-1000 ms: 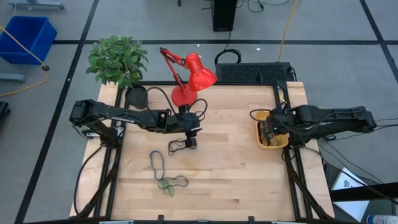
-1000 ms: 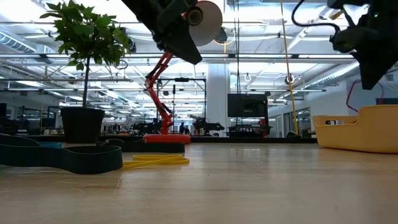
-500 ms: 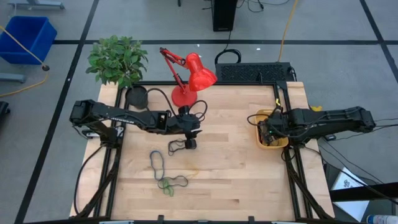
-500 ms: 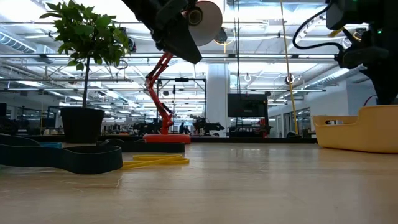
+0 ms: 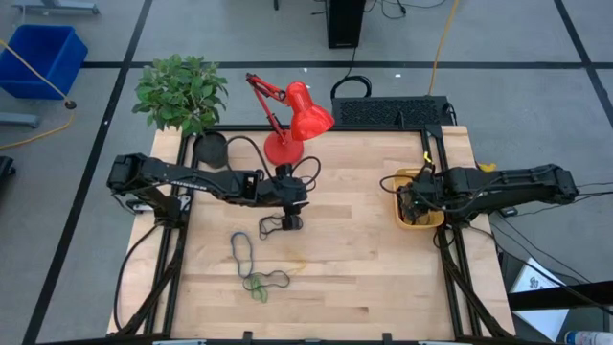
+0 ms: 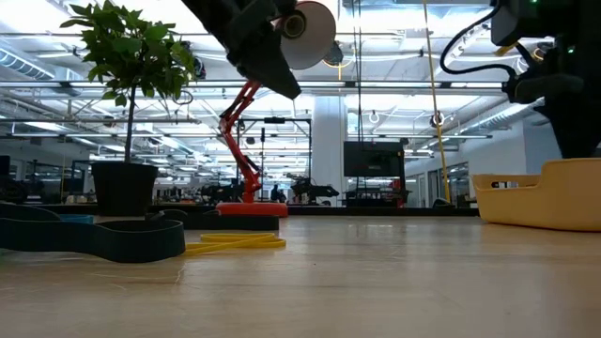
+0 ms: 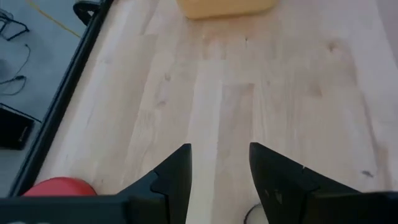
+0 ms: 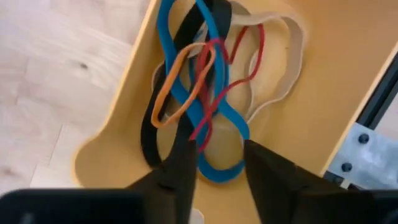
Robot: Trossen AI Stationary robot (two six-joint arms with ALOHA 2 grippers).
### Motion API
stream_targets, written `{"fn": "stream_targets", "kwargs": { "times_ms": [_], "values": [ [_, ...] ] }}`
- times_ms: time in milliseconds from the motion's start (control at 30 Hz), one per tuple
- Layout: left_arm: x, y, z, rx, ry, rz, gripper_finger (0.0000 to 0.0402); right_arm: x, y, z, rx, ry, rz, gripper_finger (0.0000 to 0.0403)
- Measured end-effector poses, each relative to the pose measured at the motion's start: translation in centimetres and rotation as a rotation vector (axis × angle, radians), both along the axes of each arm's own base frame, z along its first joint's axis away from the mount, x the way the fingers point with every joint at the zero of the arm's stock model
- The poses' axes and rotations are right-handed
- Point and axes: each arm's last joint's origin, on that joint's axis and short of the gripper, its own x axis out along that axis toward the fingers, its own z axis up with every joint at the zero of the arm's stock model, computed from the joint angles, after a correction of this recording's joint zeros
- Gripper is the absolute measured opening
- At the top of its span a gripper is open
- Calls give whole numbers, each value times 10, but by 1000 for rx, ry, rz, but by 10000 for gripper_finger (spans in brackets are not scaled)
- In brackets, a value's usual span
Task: Pick and place rubber bands into bin
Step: Put the top black rubber band into the yellow bin
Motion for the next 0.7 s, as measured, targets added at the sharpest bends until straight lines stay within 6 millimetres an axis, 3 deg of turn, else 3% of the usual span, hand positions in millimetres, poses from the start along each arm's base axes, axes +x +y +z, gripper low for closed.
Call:
{"fn": "stream_targets", "kwargs": {
  "times_ms": [267,700],
  "values": [
    [-7,-3,-16,-46,173,-133,168,4,-1,1,-43,-62,7,200],
    [13,-3,-75,-8,383,-231,168,14,-1,3,-55,-159,51,200]
  ]
}}
